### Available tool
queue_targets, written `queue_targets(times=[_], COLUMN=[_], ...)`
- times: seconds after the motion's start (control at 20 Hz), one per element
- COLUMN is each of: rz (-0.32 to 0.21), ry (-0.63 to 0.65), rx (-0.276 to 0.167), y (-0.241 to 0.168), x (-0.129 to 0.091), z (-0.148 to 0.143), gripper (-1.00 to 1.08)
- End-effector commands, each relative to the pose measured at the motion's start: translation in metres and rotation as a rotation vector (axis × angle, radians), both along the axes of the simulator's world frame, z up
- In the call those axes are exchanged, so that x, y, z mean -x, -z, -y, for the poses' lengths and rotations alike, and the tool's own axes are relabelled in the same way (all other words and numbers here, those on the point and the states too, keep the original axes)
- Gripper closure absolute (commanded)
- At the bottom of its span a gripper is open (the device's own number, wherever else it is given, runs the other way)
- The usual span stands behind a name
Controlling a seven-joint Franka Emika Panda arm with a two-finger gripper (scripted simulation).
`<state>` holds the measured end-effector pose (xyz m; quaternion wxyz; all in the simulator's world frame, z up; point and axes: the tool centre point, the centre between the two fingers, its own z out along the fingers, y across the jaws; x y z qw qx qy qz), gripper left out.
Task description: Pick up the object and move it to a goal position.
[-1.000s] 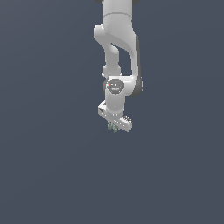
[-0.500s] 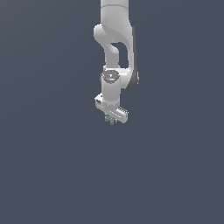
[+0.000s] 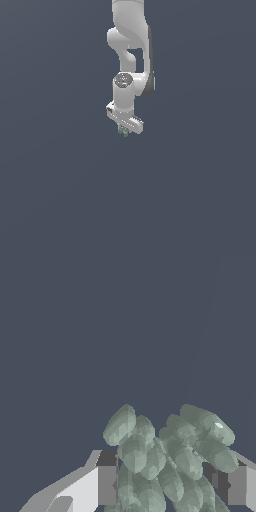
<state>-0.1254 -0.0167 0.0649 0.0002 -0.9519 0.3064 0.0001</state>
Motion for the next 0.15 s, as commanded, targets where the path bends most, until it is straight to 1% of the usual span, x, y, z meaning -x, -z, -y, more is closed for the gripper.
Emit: queue_targets(times=[0.0, 0.1], rz=[0.0, 0.0], ry=[0.0, 0.0], rx=[0.0, 0.0], y=[-0.0009, -0.0011], x=[0.0026, 0.0025], z=[0.0012, 0.0014], gripper=[1.08, 1.08])
